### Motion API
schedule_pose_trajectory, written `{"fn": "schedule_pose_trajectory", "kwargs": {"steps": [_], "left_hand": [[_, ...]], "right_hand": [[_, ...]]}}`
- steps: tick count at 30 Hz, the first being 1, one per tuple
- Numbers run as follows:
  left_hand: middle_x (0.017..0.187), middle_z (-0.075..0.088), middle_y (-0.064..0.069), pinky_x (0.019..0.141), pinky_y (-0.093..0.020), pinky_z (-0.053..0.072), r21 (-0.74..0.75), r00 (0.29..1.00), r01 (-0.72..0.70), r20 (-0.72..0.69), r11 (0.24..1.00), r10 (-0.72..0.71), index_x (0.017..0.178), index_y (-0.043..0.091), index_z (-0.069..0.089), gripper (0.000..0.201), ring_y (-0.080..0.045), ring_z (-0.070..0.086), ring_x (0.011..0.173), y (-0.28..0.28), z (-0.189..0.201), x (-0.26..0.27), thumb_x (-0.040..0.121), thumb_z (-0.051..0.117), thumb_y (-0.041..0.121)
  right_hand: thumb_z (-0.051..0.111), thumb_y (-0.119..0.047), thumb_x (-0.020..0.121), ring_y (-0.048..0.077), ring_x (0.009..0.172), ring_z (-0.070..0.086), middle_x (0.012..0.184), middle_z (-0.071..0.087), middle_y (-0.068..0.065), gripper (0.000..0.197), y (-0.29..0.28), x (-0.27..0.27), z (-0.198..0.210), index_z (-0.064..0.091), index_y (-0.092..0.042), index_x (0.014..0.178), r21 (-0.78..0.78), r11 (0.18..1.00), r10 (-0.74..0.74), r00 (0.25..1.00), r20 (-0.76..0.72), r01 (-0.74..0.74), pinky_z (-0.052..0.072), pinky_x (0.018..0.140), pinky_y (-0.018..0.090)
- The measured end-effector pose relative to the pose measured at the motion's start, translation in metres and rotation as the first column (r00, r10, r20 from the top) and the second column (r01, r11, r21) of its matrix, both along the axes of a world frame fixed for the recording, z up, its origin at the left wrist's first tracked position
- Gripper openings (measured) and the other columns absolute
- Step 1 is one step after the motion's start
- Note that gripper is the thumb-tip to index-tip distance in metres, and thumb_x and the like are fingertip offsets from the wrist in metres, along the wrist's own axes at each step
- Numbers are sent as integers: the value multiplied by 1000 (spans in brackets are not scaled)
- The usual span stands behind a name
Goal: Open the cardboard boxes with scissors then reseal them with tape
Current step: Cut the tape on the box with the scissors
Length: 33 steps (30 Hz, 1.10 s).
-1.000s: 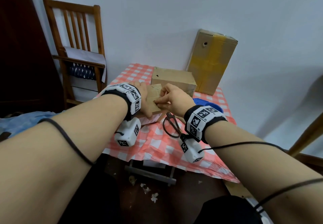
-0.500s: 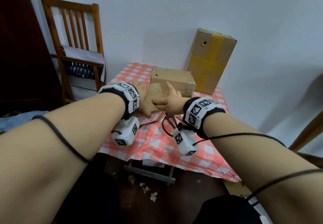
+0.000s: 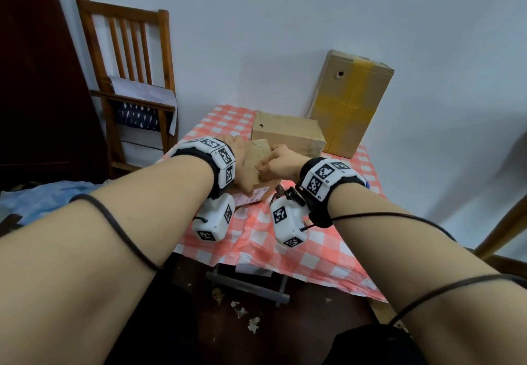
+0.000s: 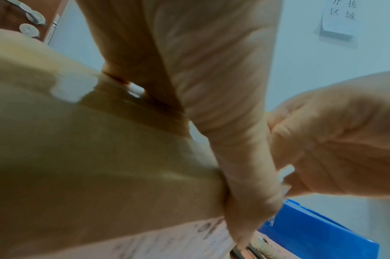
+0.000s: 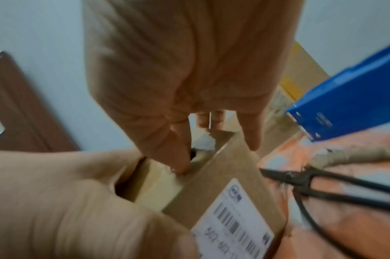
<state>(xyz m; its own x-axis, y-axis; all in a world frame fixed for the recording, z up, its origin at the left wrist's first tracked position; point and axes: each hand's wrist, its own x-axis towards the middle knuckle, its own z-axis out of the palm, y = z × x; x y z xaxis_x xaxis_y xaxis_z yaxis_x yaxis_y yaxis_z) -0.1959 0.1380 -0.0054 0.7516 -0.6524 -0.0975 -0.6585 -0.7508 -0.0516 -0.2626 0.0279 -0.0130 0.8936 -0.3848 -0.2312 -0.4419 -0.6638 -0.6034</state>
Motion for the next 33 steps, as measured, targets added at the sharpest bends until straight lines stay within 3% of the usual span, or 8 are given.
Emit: {"fn": "schedule_pose_trajectory", "kwargs": {"steps": [2,7,11,16,21,25,28,33], "left_hand": [[124,46,-15,96,-44,46,2,1000,-20,1,1000,20,129,5,37,101,-31,49,114,0,-1,0,55,82,57],[123,46,-14,96,-46,45,-16,1000,-13,-13,1000,13,127,7,37,101,-31,48,112,1,-1,0,51,83,57],[124,46,-15,96,-46,45,-22,999,-10,-31,1000,10,128,6,36,103,-31,48,113,3,1,-1,52,83,58],[124,46,-14,96,-46,44,-33,999,-5,-39,999,4,128,6,37,104,-31,47,113,5,2,-1,52,82,60],[127,44,-15,96,-43,43,-41,998,-7,-62,999,5,131,6,35,101,-31,46,115,6,3,1,57,81,57],[128,44,-15,99,-44,42,-36,997,-11,-77,999,8,131,5,35,105,-31,46,116,4,4,1,54,82,59],[131,42,-15,103,-42,38,-28,997,-1,-74,1000,-1,132,4,36,106,-33,43,123,3,4,-2,51,78,60],[127,45,-16,97,-42,44,-43,998,-32,-53,999,29,131,4,36,96,-31,47,116,4,3,-1,61,82,52]], "right_hand": [[61,-18,90,21,79,59,91,63,10,15,6,-2,-1,60,-4,94,204,975,-96,995,36,87,51,72,30],[52,-38,96,26,104,60,117,60,10,45,13,-8,-11,59,-2,123,214,972,-106,994,6,102,48,93,35],[62,-27,92,21,74,60,89,66,8,25,15,-9,-10,65,-4,101,340,931,-163,985,65,132,47,68,29],[76,-10,78,16,63,60,75,66,6,13,13,-12,-6,67,-2,84,447,869,-293,948,122,211,51,59,26],[88,-18,60,24,59,67,76,72,12,50,13,-12,-4,66,4,99,474,818,-413,907,88,326,51,52,29],[82,-12,71,20,47,63,72,68,14,31,17,-23,-2,66,5,92,578,749,-449,890,82,325,48,43,23],[83,-13,69,25,61,69,81,71,17,38,19,-21,-2,66,6,97,627,696,-502,862,77,350,57,57,34],[88,-19,62,25,78,70,82,72,12,32,22,-8,4,70,1,80,276,884,-437,877,199,378,59,74,38]]}}
